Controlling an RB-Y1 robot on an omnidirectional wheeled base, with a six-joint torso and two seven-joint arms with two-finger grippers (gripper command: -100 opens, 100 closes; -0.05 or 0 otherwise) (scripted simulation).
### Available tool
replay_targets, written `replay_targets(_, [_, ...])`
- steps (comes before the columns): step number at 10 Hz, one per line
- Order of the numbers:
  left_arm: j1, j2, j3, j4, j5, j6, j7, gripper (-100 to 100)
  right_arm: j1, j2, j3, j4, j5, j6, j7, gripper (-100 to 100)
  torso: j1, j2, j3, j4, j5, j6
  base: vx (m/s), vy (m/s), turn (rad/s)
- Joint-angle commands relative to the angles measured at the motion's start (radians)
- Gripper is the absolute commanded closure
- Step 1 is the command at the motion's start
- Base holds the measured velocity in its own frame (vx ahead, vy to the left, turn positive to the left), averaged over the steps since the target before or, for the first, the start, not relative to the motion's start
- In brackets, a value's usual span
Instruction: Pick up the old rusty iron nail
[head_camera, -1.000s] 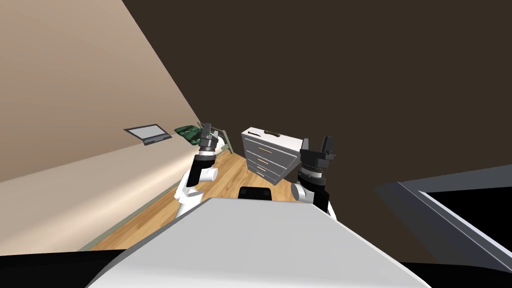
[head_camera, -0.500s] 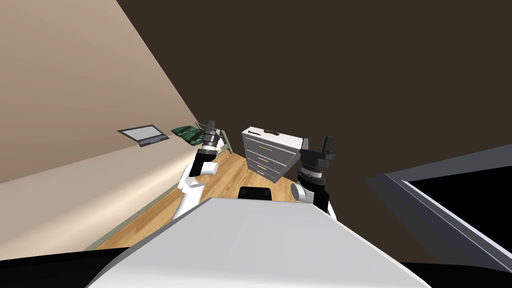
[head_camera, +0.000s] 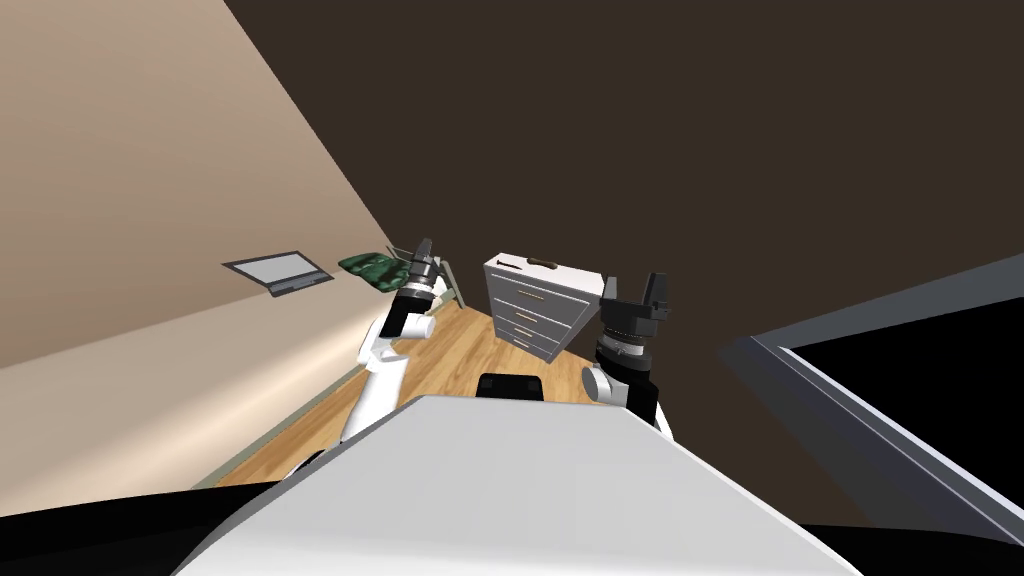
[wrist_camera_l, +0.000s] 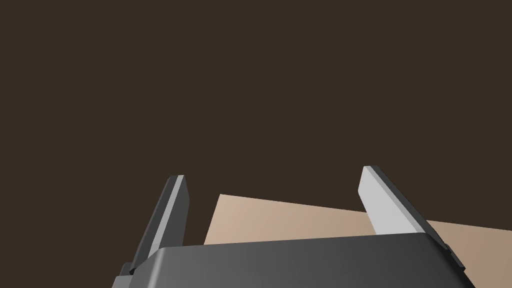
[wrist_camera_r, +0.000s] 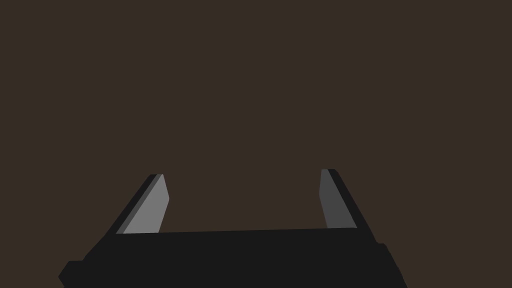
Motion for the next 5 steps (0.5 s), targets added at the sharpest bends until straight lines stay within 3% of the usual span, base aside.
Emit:
replay_targets(1, [-0.028,0.01,0.005,0.016,0.003,0.05,0.001,-100,0.0,0.0,0.0,0.0,0.0,0.0,0.0,0,0.0,0.0,0.0,0.0,0.0,0.0,-0.035,0.033,-0.066])
replay_targets(2, [-0.068,0.033,0.015,0.05,0.012,0.079,0.004,-100,0.0,0.0,0.0,0.0,0.0,0.0,0.0,0,0.0,0.0,0.0,0.0,0.0,0.0,-0.04,0.026,-0.115])
replay_targets(4, [-0.08,0.033,0.015,0.05,0.012,0.124,0.004,-100,0.0,0.0,0.0,0.0,0.0,0.0,0.0,0,0.0,0.001,0.0,0.0,0.0,0.0,-0.03,0.022,-0.019])
replay_targets(5, [-0.128,0.056,0.025,0.086,0.021,0.159,0.005,-100,0.0,0.0,0.0,0.0,0.0,0.0,0.0,0,-0.001,0.0,0.0,0.0,0.0,-0.001,-0.025,0.017,-0.085])
